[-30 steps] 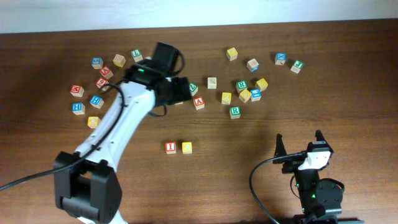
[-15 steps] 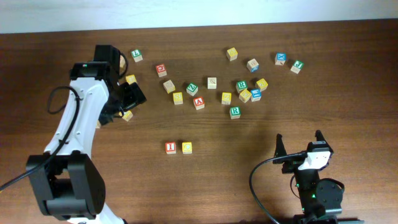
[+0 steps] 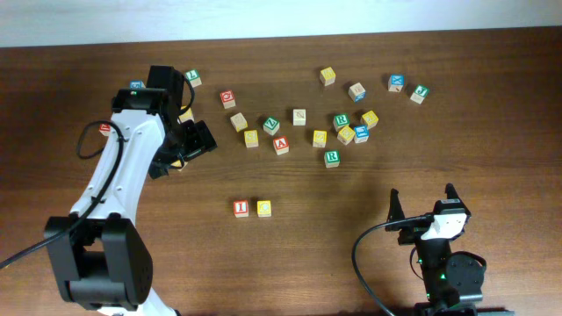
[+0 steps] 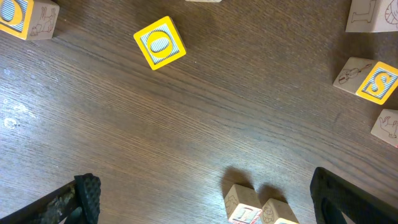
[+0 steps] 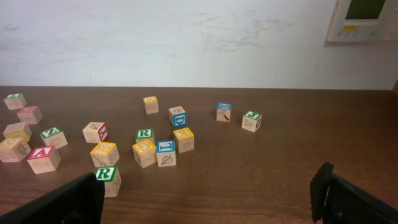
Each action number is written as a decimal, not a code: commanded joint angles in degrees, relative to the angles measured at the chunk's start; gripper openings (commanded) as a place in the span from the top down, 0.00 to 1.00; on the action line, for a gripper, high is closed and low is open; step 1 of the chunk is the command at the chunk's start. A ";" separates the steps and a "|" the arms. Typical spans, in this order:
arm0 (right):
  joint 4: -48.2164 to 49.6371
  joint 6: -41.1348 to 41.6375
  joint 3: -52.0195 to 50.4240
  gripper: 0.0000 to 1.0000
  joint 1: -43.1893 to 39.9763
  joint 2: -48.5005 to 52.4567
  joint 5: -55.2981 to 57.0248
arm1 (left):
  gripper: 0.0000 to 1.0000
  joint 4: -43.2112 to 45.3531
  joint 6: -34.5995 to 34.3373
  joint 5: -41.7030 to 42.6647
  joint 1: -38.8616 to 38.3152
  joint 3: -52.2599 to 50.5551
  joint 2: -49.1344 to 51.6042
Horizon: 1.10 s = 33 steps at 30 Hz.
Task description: Spell out ICRA
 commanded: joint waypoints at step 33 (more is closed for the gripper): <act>-0.37 -0.17 -0.31 0.02 -0.46 -0.37 0.48 | 0.01 8.02 13.38 9.03 -2.93 -0.50 -0.02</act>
